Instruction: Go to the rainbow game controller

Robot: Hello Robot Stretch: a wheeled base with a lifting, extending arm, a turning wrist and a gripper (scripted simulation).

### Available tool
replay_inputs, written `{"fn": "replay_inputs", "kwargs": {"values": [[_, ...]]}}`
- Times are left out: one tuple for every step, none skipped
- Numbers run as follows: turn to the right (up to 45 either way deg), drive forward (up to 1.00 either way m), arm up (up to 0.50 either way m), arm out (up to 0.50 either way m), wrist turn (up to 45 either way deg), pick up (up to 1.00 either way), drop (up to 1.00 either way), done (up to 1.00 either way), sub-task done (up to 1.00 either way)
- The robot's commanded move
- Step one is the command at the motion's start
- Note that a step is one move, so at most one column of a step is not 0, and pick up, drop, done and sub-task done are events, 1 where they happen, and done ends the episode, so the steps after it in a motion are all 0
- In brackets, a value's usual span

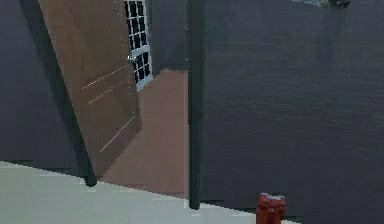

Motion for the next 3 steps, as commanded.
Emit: {"fn": "replay_inputs", "kwargs": {"values": [[45.0, 0.00, 0.00, 0.00, 0.0, 0.00, 0.00, 0.00, 0.00], [45.0, 0.00, 0.00, 0.00, 0.0, 0.00, 0.00, 0.00, 0.00], [9.0, 0.00, 0.00, 0.00, 0.0, 0.00, 0.00, 0.00, 0.00]]}}
